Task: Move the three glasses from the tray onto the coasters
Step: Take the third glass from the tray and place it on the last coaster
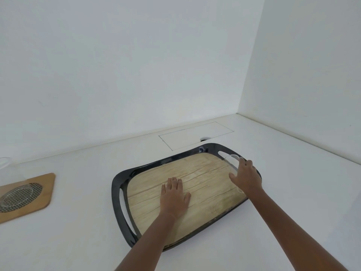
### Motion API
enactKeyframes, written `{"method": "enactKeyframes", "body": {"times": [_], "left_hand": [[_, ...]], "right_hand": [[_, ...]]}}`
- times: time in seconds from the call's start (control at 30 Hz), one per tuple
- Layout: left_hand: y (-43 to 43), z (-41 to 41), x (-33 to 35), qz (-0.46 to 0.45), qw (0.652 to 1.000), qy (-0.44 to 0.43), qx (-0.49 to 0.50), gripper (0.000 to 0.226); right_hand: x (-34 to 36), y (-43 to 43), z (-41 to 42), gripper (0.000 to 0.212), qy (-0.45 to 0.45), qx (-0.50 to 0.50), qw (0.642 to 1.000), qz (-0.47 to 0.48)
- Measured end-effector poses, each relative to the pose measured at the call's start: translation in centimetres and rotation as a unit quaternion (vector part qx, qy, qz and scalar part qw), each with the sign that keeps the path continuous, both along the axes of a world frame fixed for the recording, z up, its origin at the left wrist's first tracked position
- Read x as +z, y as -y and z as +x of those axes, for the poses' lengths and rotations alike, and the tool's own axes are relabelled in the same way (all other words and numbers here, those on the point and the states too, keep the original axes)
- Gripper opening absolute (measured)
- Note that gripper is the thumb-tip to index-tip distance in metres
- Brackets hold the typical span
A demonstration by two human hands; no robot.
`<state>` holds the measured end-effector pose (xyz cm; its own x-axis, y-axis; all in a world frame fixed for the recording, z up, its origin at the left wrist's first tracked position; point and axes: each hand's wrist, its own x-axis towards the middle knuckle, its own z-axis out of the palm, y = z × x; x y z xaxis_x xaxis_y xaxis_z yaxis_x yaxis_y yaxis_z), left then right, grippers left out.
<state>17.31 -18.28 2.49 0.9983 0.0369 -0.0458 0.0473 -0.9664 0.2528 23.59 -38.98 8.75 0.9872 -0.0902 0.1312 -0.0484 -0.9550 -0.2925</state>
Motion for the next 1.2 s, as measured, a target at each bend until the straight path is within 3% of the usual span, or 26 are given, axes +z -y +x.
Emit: {"method": "enactKeyframes", "body": {"times": [0.3, 0.6, 0.73, 0.97, 1.2], "left_hand": [[-0.3, 0.2, -0.5, -0.007, 1.0, 0.007, 0.007, 0.062], [-1.5, -1.0, 0.9, -0.016, 0.999, 0.037, 0.023, 0.06], [-2.3, -2.0, 2.1, -0.11, 0.987, 0.102, 0.051, 0.055], [-5.0, -4.3, 4.5, -0.29, 0.935, 0.176, 0.104, 0.048], [-9.2, -7.3, 6.3, -0.45, 0.854, 0.206, 0.162, 0.036]], "right_hand": [[-0.3, 0.1, 0.8, 0.079, -0.052, -0.04, 0.998, 0.025], [0.2, -1.3, -0.7, 0.08, -0.017, 0.004, 0.996, 0.092], [1.1, -4.0, -2.1, 0.076, -0.007, 0.056, 0.979, 0.198], [2.8, -11.0, -5.7, 0.078, -0.02, 0.147, 0.94, 0.307], [3.3, -17.5, -9.2, 0.083, -0.05, 0.223, 0.907, 0.354]]}}
